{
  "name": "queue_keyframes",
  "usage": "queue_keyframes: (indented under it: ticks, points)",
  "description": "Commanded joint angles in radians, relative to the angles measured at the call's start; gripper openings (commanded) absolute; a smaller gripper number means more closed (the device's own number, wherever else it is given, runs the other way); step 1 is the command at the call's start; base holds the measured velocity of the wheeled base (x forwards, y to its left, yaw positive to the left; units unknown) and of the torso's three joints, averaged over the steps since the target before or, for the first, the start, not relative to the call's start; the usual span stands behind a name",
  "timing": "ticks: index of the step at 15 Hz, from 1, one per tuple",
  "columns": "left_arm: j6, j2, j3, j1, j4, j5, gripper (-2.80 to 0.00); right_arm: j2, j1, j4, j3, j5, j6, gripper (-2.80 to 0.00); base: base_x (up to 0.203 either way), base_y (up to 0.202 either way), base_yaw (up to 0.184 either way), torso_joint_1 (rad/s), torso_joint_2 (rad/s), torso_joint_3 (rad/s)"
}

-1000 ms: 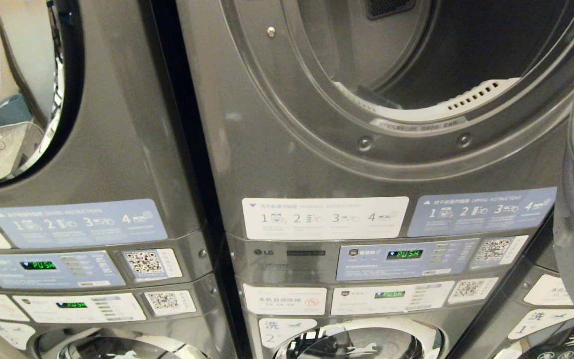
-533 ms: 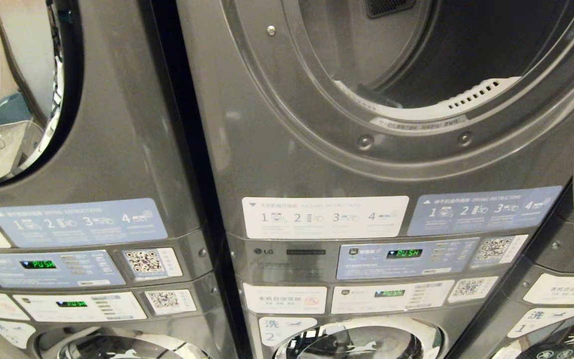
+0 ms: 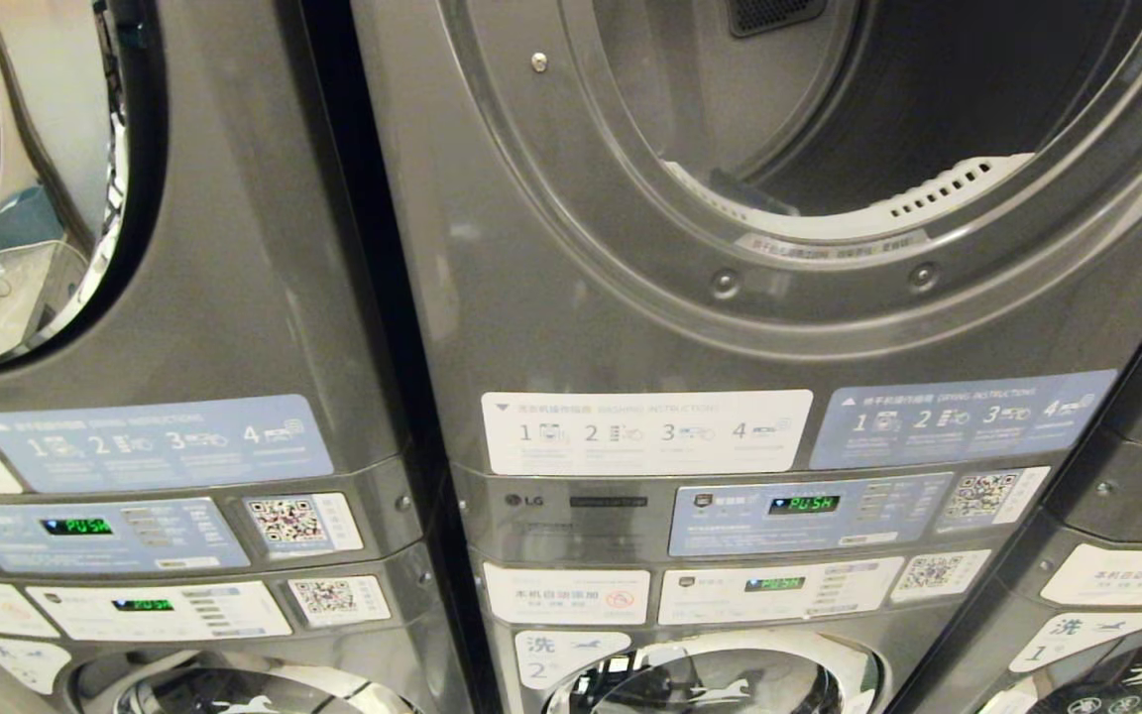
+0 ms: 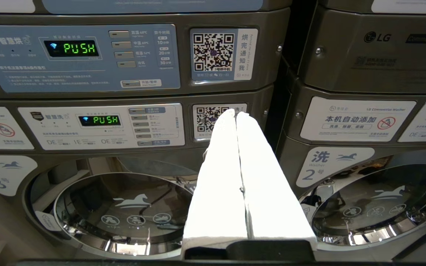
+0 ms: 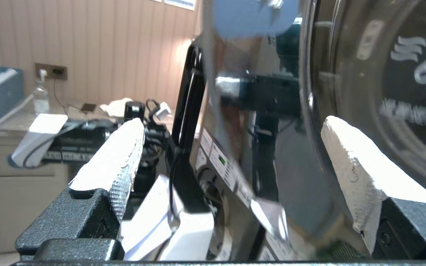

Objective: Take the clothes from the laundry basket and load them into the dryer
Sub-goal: Open the dryer

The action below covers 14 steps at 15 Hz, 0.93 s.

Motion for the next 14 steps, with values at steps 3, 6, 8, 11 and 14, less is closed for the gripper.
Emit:
queue_keyframes:
  ticks: [3,6,8,11,14]
  points:
    - [0.000,0.000,0.000,0.000,0.000,0.000,-2.80,-0.144,-0.021,0.126,-0.026,-0.082,-0.081,0.00,0.000,0.000,0.000,0.000,0.00,0.000]
    - [0.000,0.000,0.000,0.000,0.000,0.000,-2.80,-0.112,-0.023,0.123,-0.016,-0.152,-0.186,0.00,0.000,0.000,0.000,0.000,0.00,0.000]
    - [0.000,0.000,0.000,0.000,0.000,0.000,-2.80,-0.111,-0.035,0.123,0.013,-0.163,-0.268,0.00,0.000,0.000,0.000,0.000,0.00,0.000]
    - [0.000,-0.001,0.000,0.000,0.000,0.000,-2.80,-0.133,-0.079,0.122,0.083,-0.159,-0.326,0.00,0.000,0.000,0.000,0.000,0.00,0.000]
    - [0.000,0.000,0.000,0.000,0.000,0.000,-2.80,-0.162,-0.115,0.124,0.147,-0.196,-0.273,0.00,0.000,0.000,0.000,0.000,0.00,0.000]
